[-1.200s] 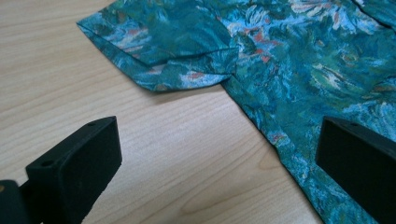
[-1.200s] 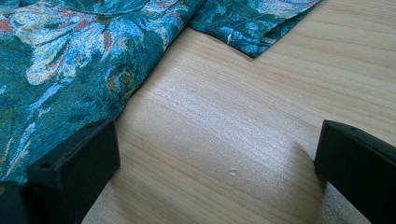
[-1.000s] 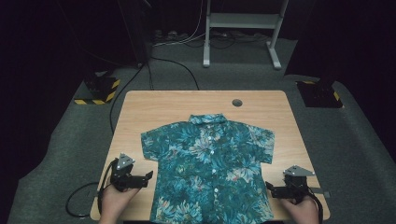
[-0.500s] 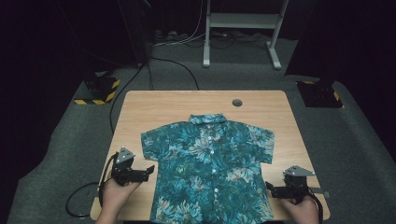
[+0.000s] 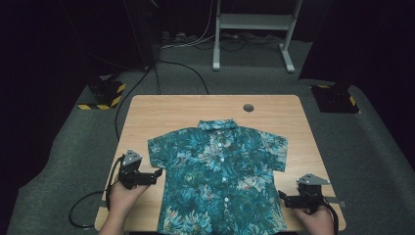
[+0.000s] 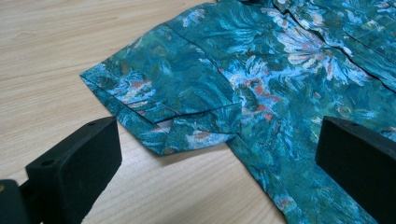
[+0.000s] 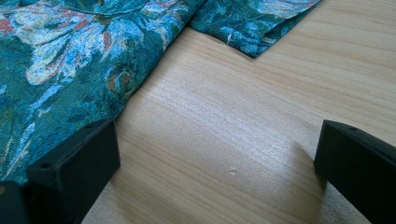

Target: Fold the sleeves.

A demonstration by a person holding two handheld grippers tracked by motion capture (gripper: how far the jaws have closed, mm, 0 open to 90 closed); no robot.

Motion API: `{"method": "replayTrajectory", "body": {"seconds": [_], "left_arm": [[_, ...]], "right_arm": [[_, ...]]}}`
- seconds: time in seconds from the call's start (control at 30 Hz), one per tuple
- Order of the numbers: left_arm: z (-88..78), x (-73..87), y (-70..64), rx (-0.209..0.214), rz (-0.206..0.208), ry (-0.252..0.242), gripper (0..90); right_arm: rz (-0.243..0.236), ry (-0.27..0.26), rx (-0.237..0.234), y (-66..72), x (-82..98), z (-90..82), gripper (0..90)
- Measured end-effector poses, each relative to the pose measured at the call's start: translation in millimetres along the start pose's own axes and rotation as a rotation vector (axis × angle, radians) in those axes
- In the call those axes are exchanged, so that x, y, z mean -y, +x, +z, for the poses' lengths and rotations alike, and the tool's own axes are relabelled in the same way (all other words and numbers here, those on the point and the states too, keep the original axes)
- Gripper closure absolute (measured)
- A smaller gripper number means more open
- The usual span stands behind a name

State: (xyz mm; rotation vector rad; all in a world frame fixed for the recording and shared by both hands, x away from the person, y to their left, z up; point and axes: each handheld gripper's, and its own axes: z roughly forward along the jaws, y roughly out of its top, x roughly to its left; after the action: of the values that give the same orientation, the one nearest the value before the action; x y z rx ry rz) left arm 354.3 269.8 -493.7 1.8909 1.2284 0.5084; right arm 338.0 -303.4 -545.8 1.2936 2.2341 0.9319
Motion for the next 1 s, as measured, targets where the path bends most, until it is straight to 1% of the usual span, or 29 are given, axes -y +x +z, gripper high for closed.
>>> {"method": "replayTrajectory", "body": {"seconds": [0.03, 0.1, 0.27, 0.5, 0.8, 1.0], "left_arm": [[0.6, -0.6, 0.8, -0.003, 0.003, 0.001, 0.8], [2.1, -1.8, 2.2, -0.002, -0.005, -0.002, 0.8], [6.2, -4.9, 5.6, -0.004, -0.01, -0.002, 0.8], [14.8, -9.6, 11.2, -0.018, -0.018, 0.002, 0.8], [25.3, -18.3, 19.0, -0.037, -0.026, -0.007, 0.8], [30.7, -23.6, 23.4, -0.034, -0.032, -0.013, 0.8]], "right_arm": [[0.0, 0.0, 0.0, 0.0, 0.0, 0.0, 0.0], [0.0, 0.0, 0.0, 0.0, 0.0, 0.0, 0.0], [0.0, 0.0, 0.0, 0.0, 0.0, 0.0, 0.0], [-0.001, 0.0, 0.0, -0.1, 0.0, 0.0, 0.0], [0.0, 0.0, 0.0, 0.0, 0.0, 0.0, 0.0], [0.0, 0.0, 0.0, 0.0, 0.0, 0.0, 0.0]]}}
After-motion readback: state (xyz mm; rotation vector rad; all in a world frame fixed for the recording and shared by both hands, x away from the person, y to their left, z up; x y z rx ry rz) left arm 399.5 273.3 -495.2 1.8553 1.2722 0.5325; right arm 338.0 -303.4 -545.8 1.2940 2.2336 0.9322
